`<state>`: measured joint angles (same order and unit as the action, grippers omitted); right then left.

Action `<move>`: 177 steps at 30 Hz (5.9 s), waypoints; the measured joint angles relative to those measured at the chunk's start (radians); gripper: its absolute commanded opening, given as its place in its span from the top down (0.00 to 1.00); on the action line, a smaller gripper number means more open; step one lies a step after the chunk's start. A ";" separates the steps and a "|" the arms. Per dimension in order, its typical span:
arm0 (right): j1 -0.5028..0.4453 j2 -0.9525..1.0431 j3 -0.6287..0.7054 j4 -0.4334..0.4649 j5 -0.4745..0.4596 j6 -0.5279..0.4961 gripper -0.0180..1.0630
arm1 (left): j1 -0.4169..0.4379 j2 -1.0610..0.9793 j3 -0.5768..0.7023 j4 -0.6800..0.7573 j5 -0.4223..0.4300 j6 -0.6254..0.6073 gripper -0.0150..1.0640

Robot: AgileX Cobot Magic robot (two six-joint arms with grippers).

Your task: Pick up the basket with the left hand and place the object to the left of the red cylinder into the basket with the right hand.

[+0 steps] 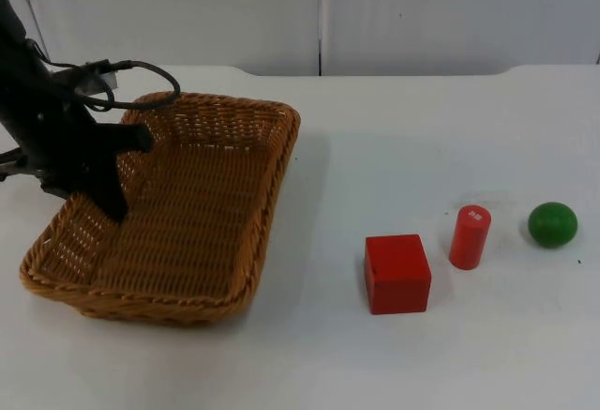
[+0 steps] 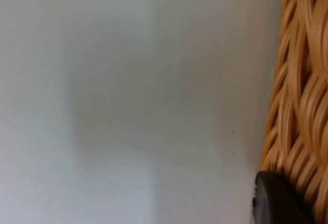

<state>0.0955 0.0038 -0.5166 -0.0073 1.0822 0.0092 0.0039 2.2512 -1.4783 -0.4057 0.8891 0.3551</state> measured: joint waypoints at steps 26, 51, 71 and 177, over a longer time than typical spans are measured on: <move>0.000 0.000 0.000 -0.003 0.000 0.000 0.01 | 0.000 -0.122 0.000 -0.032 0.123 -0.051 0.99; 0.000 0.000 0.000 -0.003 0.000 -0.002 0.01 | 0.000 -0.441 0.137 -0.134 0.269 -0.097 0.99; 0.000 0.000 0.000 -0.003 0.000 -0.002 0.01 | 0.000 -0.768 0.445 -0.154 0.284 -0.104 0.99; 0.000 1.182 -0.550 0.113 -0.435 -0.242 0.01 | 0.000 -0.976 0.609 -0.099 0.325 -0.121 0.99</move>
<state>0.0955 1.1858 -1.0666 0.1052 0.6469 -0.2326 0.0039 1.2756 -0.8694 -0.5045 1.2140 0.2340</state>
